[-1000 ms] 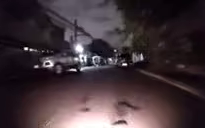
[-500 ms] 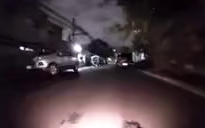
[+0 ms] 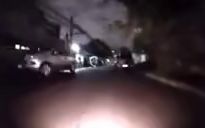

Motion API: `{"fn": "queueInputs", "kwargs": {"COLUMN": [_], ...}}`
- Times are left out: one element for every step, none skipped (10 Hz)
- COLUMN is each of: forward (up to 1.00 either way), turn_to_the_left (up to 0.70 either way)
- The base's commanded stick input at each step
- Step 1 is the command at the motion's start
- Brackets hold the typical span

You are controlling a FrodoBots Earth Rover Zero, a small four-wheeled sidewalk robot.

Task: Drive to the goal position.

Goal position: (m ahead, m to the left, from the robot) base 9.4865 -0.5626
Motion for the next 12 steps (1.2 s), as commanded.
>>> {"fn": "queueInputs", "kwargs": {"forward": [1.00, 1.00, 1.00, 1.00, 1.00, 1.00, 1.00, 1.00, 1.00, 1.00, 1.00, 1.00], "turn_to_the_left": [0.00, 0.00, 0.00, 0.00, 0.00, 0.00, 0.00, 0.00, 0.00, 0.00, -0.12, -0.22]}}
